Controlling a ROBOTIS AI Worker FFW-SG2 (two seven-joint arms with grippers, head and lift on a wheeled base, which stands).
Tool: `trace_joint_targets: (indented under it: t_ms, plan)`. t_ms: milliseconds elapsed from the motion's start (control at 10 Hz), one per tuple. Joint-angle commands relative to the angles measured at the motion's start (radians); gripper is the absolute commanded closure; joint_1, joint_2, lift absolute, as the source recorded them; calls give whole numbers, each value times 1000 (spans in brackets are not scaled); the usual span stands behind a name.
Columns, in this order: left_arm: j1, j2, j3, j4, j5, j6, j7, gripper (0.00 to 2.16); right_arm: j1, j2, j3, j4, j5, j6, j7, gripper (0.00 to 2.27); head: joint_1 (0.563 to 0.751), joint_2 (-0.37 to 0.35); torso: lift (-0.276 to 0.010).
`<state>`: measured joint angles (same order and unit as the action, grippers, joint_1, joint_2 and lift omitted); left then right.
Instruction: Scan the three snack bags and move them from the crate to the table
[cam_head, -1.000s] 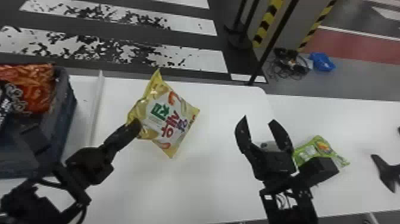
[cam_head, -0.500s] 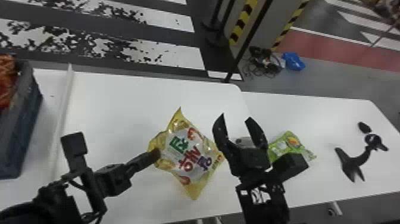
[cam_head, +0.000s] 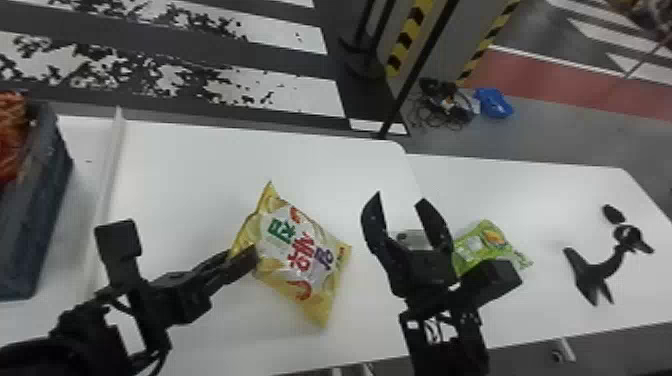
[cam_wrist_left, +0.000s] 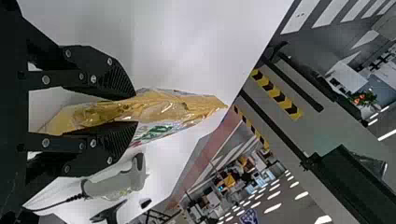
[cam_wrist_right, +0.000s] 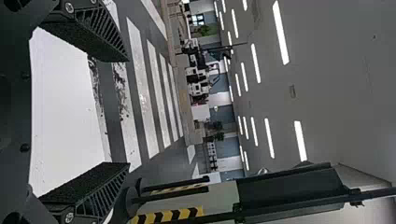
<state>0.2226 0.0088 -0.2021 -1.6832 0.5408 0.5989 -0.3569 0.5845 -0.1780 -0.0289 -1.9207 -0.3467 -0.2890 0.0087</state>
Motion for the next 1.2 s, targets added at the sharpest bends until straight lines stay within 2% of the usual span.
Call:
trace_joint_targets:
  t_ms: [0,100,200,300,400,500,600,700,800,900,1000,1100]
  plan:
    - [1,3,-5,-29,-79,-1,22,33,1,0,1,-1,0,0,1,93,695,-350,-62]
    - [3,7,-26,-53,-153,-1,55,33,1,0,3,-1,0,0,1,93,695,-350,-62]
    - [3,11,-68,-81,-266,11,95,33,5,0,3,-4,0,0,1,93,695,-350,-62]
    - [3,19,-115,-98,-360,14,167,33,6,0,3,-8,0,0,1,93,695,-350,-62]
    - [8,30,-189,-116,-519,23,253,33,8,0,3,-11,0,0,1,93,695,-350,-62]
    - [9,31,-224,-118,-578,29,311,33,8,0,3,-12,0,0,2,93,695,-350,-62]
    - [14,31,-226,-121,-584,23,331,33,9,0,3,-12,-6,-6,4,93,695,-350,-62]
    - [29,31,-217,-128,-582,-44,357,33,11,-2,1,-12,-8,-9,7,93,695,-350,-62]
    - [67,36,-186,-144,-578,-216,357,33,17,-3,-2,-14,-14,-15,10,93,695,-350,-62]
    - [106,56,-145,-190,-533,-323,345,33,28,-6,-5,-23,-15,-21,13,93,695,-349,-62]
    - [133,89,-100,-247,-470,-351,338,33,35,-9,-5,-24,-15,-15,19,93,695,-332,-62]
    - [172,108,-57,-297,-449,-394,331,33,40,-9,-2,-26,-14,-9,22,93,695,-319,-62]
